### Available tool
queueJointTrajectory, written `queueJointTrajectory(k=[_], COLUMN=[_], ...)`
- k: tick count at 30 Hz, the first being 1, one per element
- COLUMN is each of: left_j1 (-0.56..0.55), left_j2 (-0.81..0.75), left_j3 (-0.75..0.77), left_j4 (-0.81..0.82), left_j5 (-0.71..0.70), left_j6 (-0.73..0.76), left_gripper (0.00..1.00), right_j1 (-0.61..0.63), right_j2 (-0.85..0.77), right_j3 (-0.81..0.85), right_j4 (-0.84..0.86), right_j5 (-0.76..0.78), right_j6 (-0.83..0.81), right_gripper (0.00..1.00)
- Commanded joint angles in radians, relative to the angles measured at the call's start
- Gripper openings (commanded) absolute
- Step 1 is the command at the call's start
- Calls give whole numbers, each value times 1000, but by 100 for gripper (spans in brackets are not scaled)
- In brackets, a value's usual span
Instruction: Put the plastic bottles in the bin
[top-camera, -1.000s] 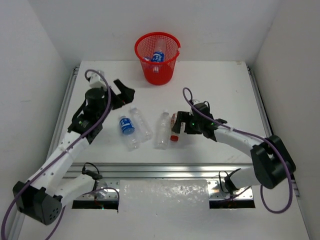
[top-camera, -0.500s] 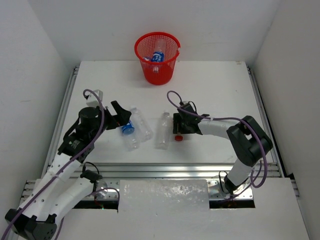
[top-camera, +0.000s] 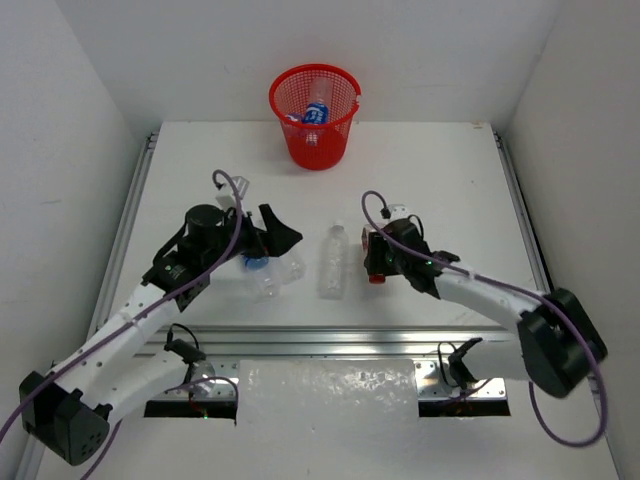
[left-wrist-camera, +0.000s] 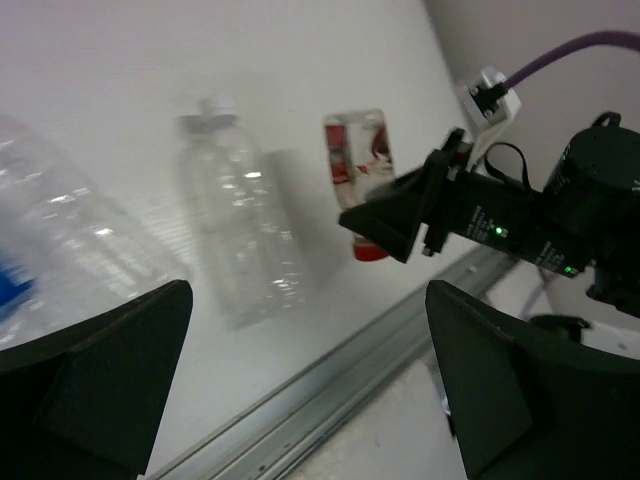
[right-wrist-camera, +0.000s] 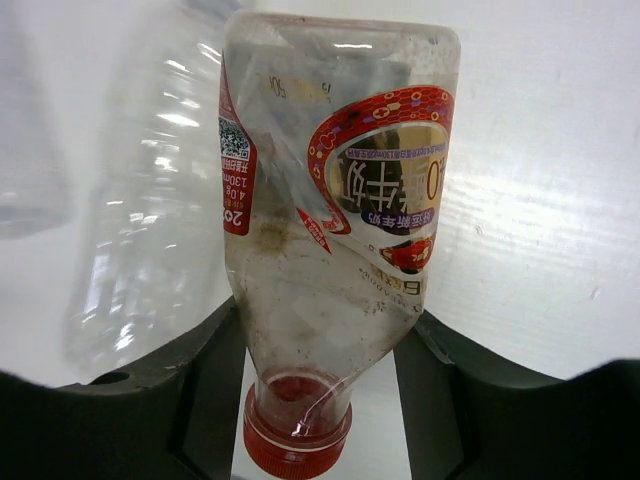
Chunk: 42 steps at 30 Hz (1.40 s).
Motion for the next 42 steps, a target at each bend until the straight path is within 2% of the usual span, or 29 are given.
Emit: queueJointTrajectory(k=[1, 4, 7, 12, 16, 19, 22, 23, 24, 25, 26, 27, 28, 29, 30, 31, 32, 33, 34, 35, 36, 38, 40, 41, 42], left_j1=[-48, -94, -151, -240, -292, -310, -317, -315, -317, -317, -315, -317, -317, -314, -315, -314, -314, -314, -311, -301, -259, -164, -120, -85, -73], left_j2=[74, 136, 199, 312, 372, 395, 432, 441, 458, 464, 470, 481, 486, 490, 502, 519, 519, 542, 556, 574, 617, 711, 792, 887, 941], left_j3=[-21, -41, -3, 74, 149, 188, 250, 263, 290, 306, 315, 346, 364, 384, 410, 482, 523, 571, 661, 703, 788, 879, 1048, 1108, 1245], left_j4=[344, 529, 614, 646, 614, 617, 577, 568, 545, 533, 522, 493, 475, 449, 382, 291, 290, 201, 174, 156, 148, 146, 122, 119, 99], left_j5=[230, 299, 305, 299, 200, 155, 157, 157, 158, 160, 158, 146, 129, 105, 21, -118, -119, -204, -378, -438, -470, -458, -500, -510, -546], left_j6=[-49, -106, -118, -101, -68, -58, -42, -38, -37, -32, -31, -19, -11, 0, 11, 38, 55, 76, 112, 123, 127, 115, 112, 121, 144], left_gripper=[100, 100, 100, 100, 100, 97, 65, 25, 10, 0, 0, 0, 0, 0, 0, 0, 0, 0, 0, 0, 0, 0, 0, 0, 0], right_j1=[4, 4, 4, 5, 7, 8, 8, 8, 7, 7, 7, 7, 7, 8, 7, 7, 7, 7, 8, 7, 7, 7, 7, 7, 5], right_j2=[-177, -304, -425, -535, -533, -542, -567, -574, -582, -590, -610, -622, -633, -659, -671, -688, -694, -700, -705, -709, -725, -752, -798, -811, -829], right_j3=[-33, -45, -72, -73, -42, -39, -42, -40, -39, -40, -42, -46, -48, -51, -53, -40, -31, -23, -16, -10, -8, -34, -48, -59, -62], right_j4=[104, 121, 159, 196, 187, 194, 208, 206, 193, 190, 174, 164, 153, 121, 93, 0, -52, -114, -170, -285, -325, -361, -372, -373, -378], right_j5=[-87, -270, -449, -593, -691, -702, -704, -699, -682, -678, -646, -621, -593, -566, -478, -329, -328, -235, -37, 55, 118, 165, 142, 131, 122], right_j6=[-96, -165, -182, -155, -153, -156, -162, -166, -176, -173, -176, -181, -184, -189, -199, -196, -196, -169, -141, -106, -62, -60, -60, -57, -57], right_gripper=[0, 0, 0, 0, 0, 0, 0, 0, 1, 5, 14, 42, 56, 78, 99, 99, 99, 99, 99, 99, 99, 99, 99, 99, 99])
